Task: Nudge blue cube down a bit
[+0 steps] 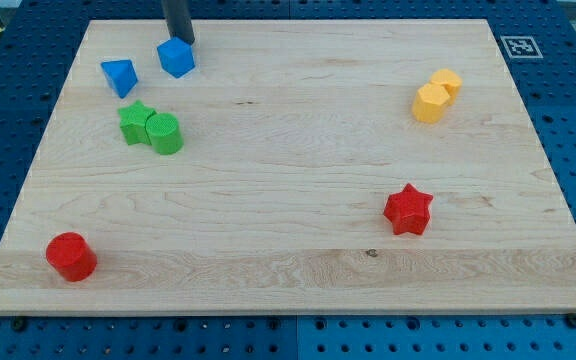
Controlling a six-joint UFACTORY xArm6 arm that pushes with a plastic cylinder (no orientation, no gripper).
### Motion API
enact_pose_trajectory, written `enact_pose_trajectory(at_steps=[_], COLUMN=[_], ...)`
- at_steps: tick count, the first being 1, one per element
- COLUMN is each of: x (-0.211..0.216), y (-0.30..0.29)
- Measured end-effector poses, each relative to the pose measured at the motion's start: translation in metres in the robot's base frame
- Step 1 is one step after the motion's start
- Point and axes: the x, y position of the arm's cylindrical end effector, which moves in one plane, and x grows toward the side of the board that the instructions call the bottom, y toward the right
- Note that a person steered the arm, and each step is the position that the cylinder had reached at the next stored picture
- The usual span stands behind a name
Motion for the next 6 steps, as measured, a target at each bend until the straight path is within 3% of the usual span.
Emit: enact_pose_trajectory(at_steps=[3, 6], x=[0.0, 0.006], y=[-0.05, -0.003])
